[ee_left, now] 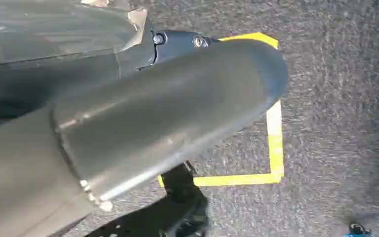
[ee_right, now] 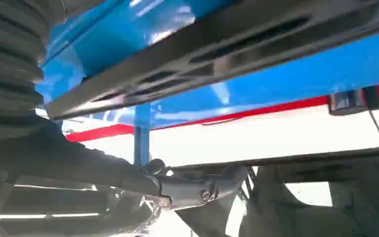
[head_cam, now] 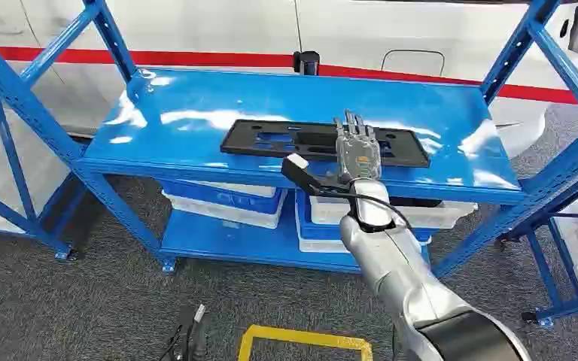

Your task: Take the parts from the cabinet and place them on the table.

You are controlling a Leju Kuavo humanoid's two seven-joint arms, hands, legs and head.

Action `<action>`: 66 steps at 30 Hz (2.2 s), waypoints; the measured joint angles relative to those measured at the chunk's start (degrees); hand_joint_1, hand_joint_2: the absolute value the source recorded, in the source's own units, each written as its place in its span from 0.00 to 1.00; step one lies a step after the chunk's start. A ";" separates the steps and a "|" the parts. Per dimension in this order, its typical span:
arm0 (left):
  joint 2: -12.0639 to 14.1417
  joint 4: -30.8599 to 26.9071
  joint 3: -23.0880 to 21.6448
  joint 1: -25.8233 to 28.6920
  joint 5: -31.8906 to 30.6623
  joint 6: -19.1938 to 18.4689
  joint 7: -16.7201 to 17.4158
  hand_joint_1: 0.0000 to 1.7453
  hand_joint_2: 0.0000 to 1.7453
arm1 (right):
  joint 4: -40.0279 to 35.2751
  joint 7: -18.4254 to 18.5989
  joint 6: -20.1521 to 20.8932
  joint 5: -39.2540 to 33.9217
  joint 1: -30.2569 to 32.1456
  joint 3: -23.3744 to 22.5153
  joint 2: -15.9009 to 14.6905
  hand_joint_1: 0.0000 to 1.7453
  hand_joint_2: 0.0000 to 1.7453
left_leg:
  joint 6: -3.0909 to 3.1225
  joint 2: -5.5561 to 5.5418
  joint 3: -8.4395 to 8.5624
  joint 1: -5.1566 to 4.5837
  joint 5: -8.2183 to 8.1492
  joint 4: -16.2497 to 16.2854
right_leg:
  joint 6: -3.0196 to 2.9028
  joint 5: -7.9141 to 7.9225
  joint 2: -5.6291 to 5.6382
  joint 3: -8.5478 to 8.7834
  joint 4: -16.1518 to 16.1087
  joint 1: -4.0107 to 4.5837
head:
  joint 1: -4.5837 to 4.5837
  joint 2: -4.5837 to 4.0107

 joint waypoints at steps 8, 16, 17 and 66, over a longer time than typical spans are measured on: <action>0.07 0.02 0.28 -0.34 0.09 -0.04 -0.17 0.00 0.00 | 0.02 0.04 0.35 0.09 -0.04 -0.13 0.22 0.00 1.00 | -1.28 -0.02 -3.73 0.12 -5.04 8.27 | -4.38 -1.56 1.63 1.43 0.04 0.70 | -0.77 0.00; 0.20 0.04 0.57 -0.22 0.07 -0.02 -0.17 0.00 0.00 | 0.04 0.04 0.37 0.09 0.03 -0.44 0.26 0.00 1.00 | 1.34 -0.65 -4.57 -0.85 2.40 2.17 | -4.80 -2.06 2.23 2.29 -0.01 2.01 | -0.70 0.00; 0.15 0.04 0.63 -0.31 0.04 -0.02 -0.17 0.00 0.00 | 0.04 0.04 0.37 0.09 -0.03 -0.46 0.26 0.00 1.00 | 0.84 -0.33 -4.52 -0.92 2.23 1.83 | -4.60 -2.18 2.34 2.11 0.02 2.24 | -0.70 0.00; -0.02 0.07 1.46 -0.59 -0.02 2.36 1.92 0.00 0.00 | 0.87 2.21 5.88 1.81 0.28 -1.44 0.04 0.00 1.00 | 1.24 -0.42 -3.34 -2.32 1.67 1.08 | -4.06 -0.81 1.19 1.02 -0.52 2.08 | -0.11 0.00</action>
